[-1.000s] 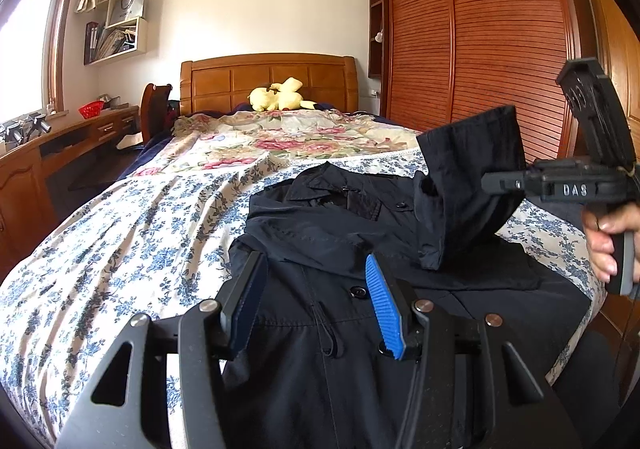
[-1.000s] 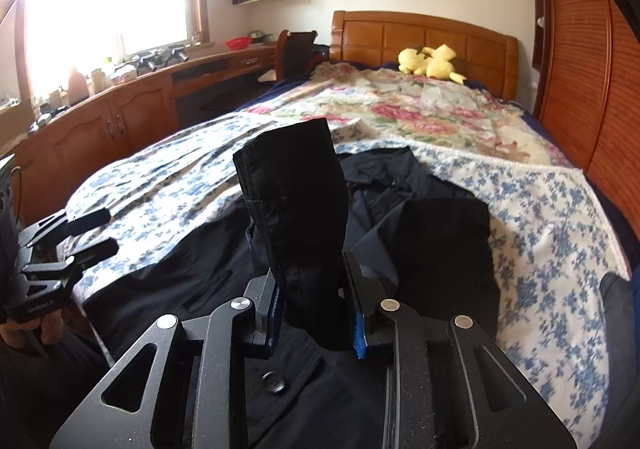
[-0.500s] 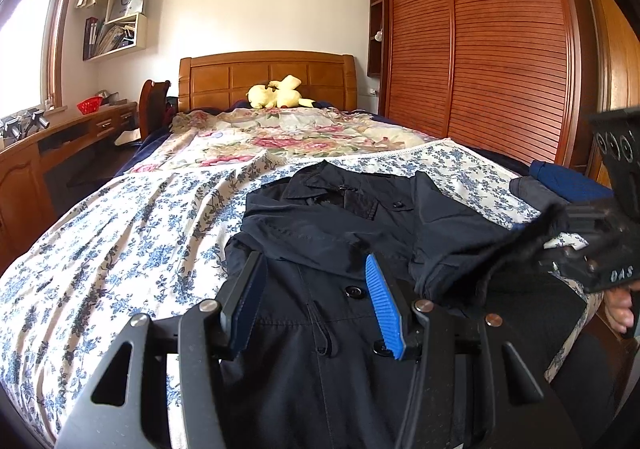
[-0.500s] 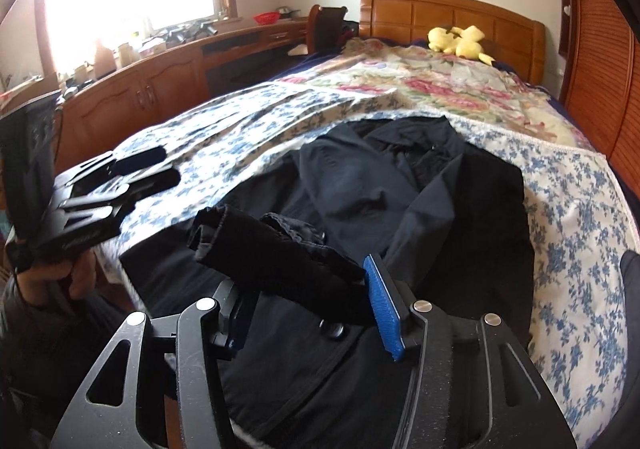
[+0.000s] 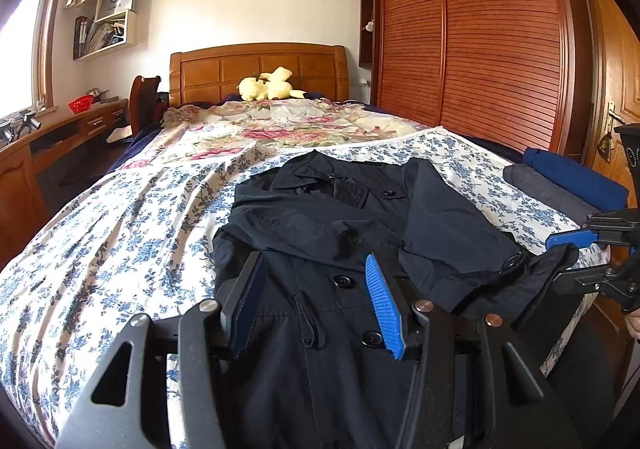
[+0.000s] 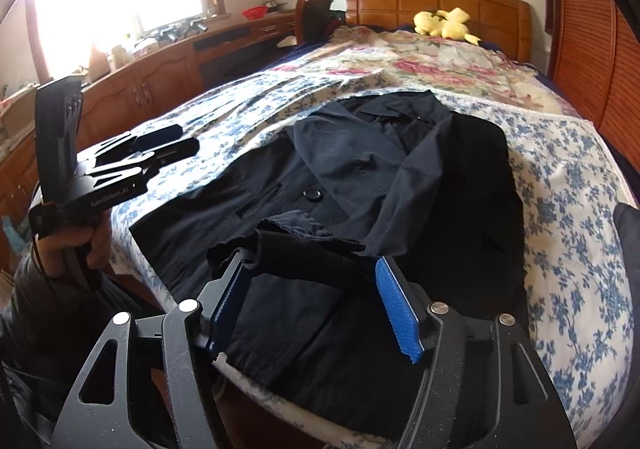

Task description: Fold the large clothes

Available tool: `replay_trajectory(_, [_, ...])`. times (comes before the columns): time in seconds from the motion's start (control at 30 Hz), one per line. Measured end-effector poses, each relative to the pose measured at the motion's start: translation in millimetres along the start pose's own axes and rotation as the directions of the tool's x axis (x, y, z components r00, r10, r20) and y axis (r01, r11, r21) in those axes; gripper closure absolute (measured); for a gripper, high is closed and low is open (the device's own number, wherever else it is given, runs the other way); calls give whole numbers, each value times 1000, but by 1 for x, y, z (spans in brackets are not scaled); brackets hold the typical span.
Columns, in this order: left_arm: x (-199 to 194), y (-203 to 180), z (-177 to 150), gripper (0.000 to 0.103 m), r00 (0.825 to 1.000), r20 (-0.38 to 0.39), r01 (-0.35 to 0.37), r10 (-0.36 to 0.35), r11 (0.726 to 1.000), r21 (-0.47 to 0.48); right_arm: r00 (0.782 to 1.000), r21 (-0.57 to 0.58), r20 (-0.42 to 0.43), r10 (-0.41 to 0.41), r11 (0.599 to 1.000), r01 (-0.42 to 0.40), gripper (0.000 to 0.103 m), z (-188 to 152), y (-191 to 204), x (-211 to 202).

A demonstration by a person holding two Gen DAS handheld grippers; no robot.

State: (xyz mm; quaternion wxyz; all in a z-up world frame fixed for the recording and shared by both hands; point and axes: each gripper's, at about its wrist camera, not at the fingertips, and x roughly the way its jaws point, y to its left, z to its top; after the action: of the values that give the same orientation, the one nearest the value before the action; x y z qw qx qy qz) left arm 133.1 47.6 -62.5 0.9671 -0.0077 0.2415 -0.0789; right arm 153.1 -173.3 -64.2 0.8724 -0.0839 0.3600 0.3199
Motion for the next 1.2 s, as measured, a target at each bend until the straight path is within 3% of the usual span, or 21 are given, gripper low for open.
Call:
replay_trajectory(0.27, [3, -12, -3, 52, 999, -18, 27, -26, 1000, 12, 1000, 1, 22, -22, 1000, 22, 35, -6, 1, -24])
replay_trajectory(0.73, [13, -80, -34, 52, 976, -133, 184, -174, 980, 69, 991, 59, 13, -136, 989, 135, 33, -23, -39, -27])
replay_trajectory(1.03, [21, -138, -43, 52, 932, -205, 326, -299, 939, 111, 977, 106, 15, -210, 972, 208, 33, -36, -67, -42])
replay_trajectory(1.2, [26, -166, -52, 52, 878, -270, 430, -396, 899, 78, 970, 137, 19, -243, 961, 238, 33, -42, -83, -54])
